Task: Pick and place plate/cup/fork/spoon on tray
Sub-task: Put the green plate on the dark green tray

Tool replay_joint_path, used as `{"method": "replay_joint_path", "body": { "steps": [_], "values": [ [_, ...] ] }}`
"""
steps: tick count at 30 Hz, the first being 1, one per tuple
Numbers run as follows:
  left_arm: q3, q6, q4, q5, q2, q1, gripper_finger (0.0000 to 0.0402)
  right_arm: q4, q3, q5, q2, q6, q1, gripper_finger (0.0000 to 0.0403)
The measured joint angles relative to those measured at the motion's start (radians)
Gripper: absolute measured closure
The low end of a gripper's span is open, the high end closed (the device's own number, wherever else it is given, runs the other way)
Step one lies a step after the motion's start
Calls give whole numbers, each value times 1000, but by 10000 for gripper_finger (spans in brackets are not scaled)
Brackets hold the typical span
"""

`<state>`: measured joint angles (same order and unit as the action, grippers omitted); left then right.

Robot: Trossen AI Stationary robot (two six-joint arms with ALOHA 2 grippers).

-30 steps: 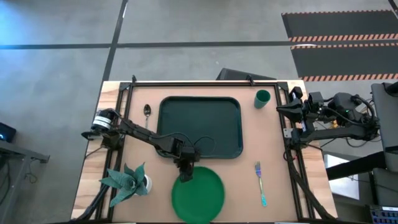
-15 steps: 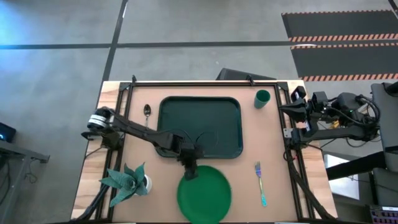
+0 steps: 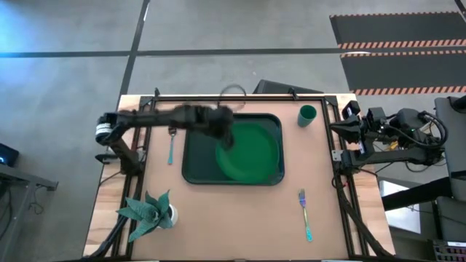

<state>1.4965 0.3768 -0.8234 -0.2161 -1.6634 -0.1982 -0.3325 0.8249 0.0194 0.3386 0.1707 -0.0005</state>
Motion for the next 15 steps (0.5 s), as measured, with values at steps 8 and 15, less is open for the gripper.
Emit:
{"method": "replay_joint_path", "body": {
  "steps": [8,15],
  "values": [
    [-22,-70,-42,109,-2,-167,401,0,0,8,0,0,0,380],
    [-109,-70,-43,192,-34,-188,401,0,0,37,0,-16,0,380]
  ]
}}
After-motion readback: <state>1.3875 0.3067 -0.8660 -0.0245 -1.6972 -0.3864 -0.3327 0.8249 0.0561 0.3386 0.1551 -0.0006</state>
